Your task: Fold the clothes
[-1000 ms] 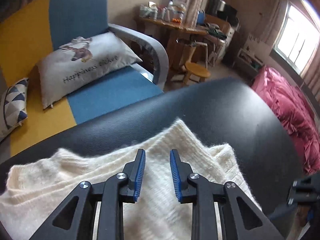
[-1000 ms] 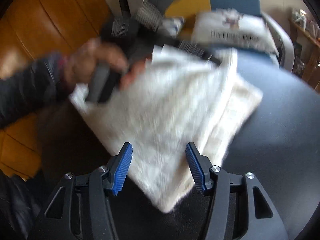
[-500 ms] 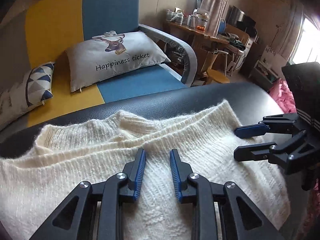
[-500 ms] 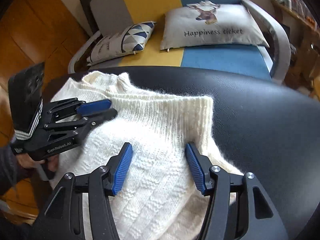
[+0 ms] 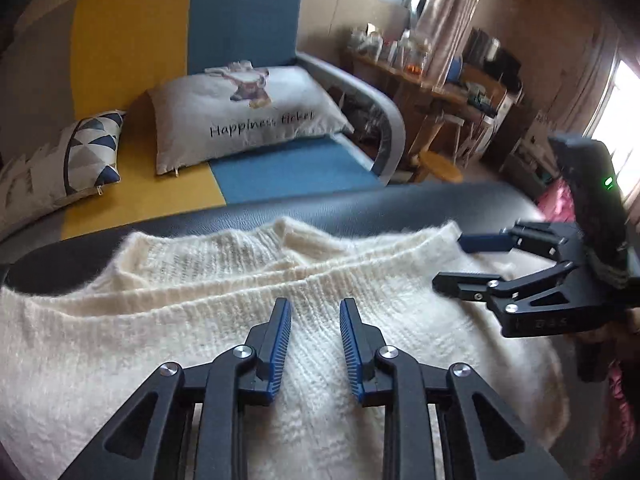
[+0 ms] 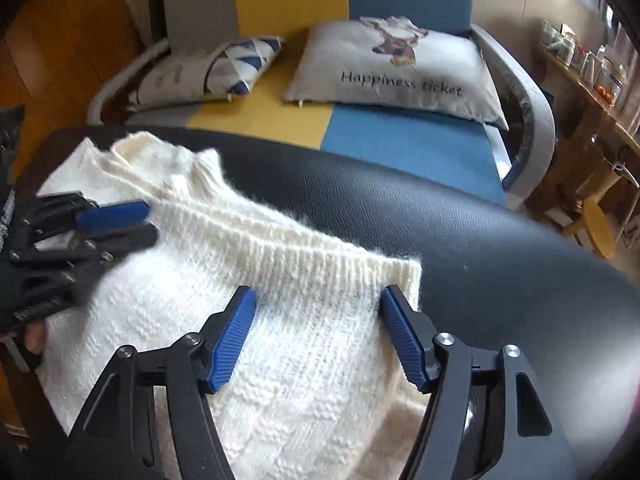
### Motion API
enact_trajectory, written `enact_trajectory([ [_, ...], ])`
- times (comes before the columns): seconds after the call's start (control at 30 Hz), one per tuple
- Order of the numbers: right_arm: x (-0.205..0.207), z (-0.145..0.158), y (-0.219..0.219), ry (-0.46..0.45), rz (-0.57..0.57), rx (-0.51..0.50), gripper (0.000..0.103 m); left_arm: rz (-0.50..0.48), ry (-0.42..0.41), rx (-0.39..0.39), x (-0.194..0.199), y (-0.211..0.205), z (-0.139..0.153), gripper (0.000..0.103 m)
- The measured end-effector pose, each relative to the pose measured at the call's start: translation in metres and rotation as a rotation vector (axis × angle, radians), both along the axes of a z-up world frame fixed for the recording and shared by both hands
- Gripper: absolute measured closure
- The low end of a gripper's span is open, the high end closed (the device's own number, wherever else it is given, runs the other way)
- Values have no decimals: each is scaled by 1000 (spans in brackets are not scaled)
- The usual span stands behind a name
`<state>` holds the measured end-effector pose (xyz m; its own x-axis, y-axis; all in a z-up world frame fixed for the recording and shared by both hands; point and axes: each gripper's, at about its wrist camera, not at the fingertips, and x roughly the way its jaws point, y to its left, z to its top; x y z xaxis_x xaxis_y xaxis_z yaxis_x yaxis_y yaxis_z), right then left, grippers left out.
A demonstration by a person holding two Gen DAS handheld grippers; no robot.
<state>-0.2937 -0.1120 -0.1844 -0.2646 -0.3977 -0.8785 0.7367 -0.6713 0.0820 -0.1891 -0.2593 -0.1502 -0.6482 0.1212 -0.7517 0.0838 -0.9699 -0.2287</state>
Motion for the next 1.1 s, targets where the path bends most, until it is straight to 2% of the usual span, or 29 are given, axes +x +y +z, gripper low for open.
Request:
enact_trajectory([
  [0.1,16,24,-2,6,29,-88,34,33,56,-26,21,-22,19,78],
  [0.17,28,33,-13,-13,73,-141,34,55,57,-15,32,-42,22,78],
  [0.27,42,36,-36,-66,146,-190,34,84,23,-56,38,-60,14,78],
  [0.33,46,27,-55,-62,161,-148,34,95,-42,-99,32,-71,-3,78],
  [0.43,45,-2,-84,75,116,48,34,103,-76,-142,29,-81,-30,78],
  [0.5,44,-12,-84,136,74,20,24,116,-42,-131,36,-82,-29,78],
  [0.63,46,-6,-76,130,17,-13,23,129,16,-88,52,-87,-14,78],
  [0.73,57,12,-75,121,28,-54,24,130,78,-77,70,-91,4,78],
  [0.8,69,23,-84,117,73,-86,24,142,56,-117,71,-96,4,78],
  [0.87,79,23,-102,94,125,-82,24,155,-50,-126,60,-106,-18,78],
  [0.9,83,18,-113,102,146,-47,24,157,-45,-105,60,-109,-21,78],
  [0.97,82,1,-128,46,156,5,24,173,-41,-57,64,-115,-18,78],
  [1.03,77,3,-126,23,124,-21,23,197,-10,-3,78,-123,-7,78],
  [1.1,78,16,-122,41,94,-36,23,226,27,0,101,-131,5,78],
])
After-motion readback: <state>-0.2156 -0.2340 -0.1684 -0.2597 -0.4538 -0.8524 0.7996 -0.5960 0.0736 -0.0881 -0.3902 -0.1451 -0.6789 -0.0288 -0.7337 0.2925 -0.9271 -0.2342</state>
